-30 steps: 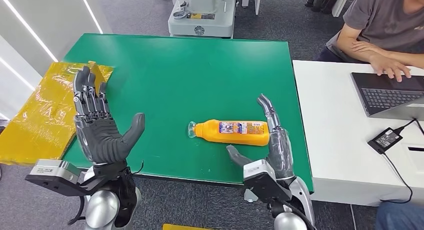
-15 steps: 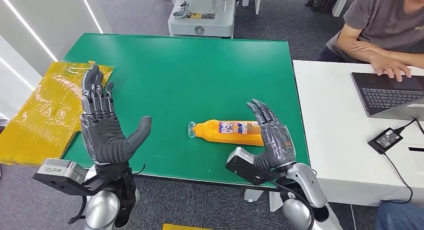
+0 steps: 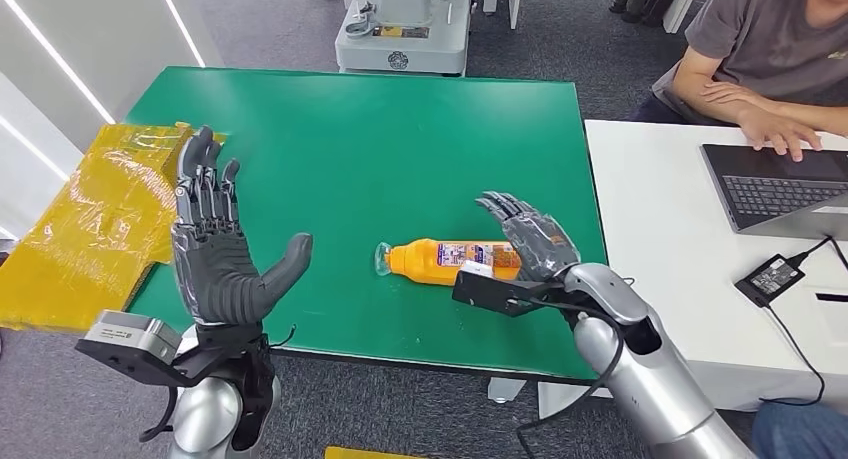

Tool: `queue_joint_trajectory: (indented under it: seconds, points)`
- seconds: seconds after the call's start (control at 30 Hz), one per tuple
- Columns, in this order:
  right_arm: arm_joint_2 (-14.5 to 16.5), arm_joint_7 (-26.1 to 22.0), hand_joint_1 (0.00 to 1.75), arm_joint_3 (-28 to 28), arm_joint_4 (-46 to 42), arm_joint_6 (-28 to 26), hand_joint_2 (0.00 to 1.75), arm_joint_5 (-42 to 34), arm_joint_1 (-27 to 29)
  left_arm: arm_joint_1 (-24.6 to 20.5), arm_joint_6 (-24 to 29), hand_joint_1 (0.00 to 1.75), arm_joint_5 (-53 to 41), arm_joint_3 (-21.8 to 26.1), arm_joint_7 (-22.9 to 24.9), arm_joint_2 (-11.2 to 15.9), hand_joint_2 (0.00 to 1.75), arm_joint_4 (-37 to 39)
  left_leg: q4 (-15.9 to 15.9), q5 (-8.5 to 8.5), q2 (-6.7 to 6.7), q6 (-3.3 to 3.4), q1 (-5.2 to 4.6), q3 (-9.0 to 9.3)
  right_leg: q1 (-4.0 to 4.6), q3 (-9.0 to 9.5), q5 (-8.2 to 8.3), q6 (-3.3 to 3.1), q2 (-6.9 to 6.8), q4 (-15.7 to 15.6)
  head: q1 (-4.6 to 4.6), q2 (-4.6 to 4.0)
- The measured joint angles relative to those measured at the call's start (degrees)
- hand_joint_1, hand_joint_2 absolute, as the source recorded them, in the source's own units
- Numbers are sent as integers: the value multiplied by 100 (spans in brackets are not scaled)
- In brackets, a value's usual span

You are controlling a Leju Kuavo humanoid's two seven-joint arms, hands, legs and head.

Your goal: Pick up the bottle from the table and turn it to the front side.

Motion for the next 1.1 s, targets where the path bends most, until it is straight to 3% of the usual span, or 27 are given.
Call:
queue_joint_trajectory:
  seconds: [0.2,0.37,0.83,1.1]
  points:
    - [199,-243,0,765,1299,635,175,-250,-1229,-82,52,0,68,-4,22,-5,175,44,1,3,-2,0,2,2,1,0,2,-3,0,1,-1,0]
    - [477,-325,0,1311,2183,922,175,-306,-1770,-165,57,0,68,-10,55,-19,175,82,1,3,-4,0,2,1,1,0,1,-3,-1,0,-1,0]
    - [705,-196,0,2151,3413,1153,175,-562,-2182,-285,216,0,182,-24,121,-41,175,181,4,1,-5,3,0,-4,1,1,2,0,-2,-7,-1,0]
    - [710,268,0,2412,3727,907,175,-432,-2255,-369,311,0,338,-79,104,-41,175,314,6,1,-4,3,1,-3,1,0,2,0,0,-8,-1,0]
